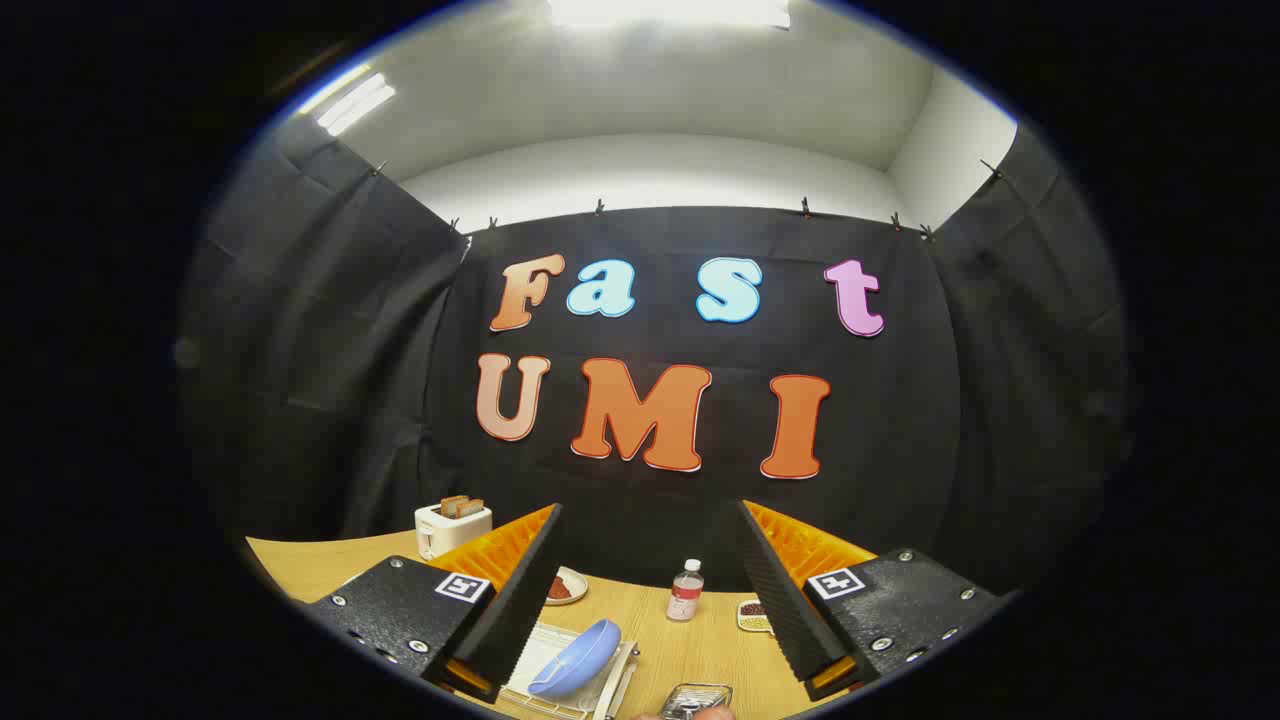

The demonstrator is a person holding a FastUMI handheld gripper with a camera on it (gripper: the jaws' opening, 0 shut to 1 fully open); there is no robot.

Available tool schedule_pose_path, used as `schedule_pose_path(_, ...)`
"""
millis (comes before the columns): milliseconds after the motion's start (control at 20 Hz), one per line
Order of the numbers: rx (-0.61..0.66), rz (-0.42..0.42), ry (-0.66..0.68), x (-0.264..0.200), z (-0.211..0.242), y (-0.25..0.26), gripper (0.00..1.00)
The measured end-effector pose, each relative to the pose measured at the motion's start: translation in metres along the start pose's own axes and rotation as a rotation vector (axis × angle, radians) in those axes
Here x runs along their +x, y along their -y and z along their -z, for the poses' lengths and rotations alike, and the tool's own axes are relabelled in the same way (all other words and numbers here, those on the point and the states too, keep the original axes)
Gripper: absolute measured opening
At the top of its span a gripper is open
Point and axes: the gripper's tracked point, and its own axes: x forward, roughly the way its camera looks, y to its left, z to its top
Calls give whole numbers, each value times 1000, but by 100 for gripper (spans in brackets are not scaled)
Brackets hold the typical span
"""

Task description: Take the plate from the dish rack, then take the spoon from the basket and place it into the plate.

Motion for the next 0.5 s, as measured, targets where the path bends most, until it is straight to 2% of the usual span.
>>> schedule_pose_path(500,8,-4,-4,-2,1,1,99)
